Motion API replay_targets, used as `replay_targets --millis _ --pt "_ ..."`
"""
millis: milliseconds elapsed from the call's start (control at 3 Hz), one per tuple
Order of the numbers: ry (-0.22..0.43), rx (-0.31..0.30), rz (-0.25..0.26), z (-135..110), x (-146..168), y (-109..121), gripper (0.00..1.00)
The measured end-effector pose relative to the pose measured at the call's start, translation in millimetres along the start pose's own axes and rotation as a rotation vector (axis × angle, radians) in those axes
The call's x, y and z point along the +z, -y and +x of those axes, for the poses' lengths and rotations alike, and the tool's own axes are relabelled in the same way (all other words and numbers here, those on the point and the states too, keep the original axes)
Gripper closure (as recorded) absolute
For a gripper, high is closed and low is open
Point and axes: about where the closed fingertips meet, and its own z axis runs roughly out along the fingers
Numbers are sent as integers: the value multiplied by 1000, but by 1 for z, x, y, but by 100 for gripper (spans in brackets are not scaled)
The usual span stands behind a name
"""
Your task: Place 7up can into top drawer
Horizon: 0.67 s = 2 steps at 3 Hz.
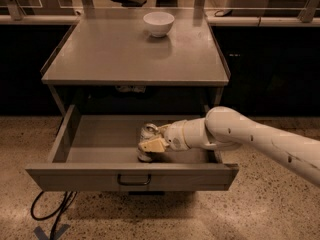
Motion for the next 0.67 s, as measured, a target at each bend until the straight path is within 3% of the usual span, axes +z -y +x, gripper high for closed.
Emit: replay_targets --millis 333,667 --pt "0 0 0 0 0 0 0" --pt "0 0 0 0 0 0 0"
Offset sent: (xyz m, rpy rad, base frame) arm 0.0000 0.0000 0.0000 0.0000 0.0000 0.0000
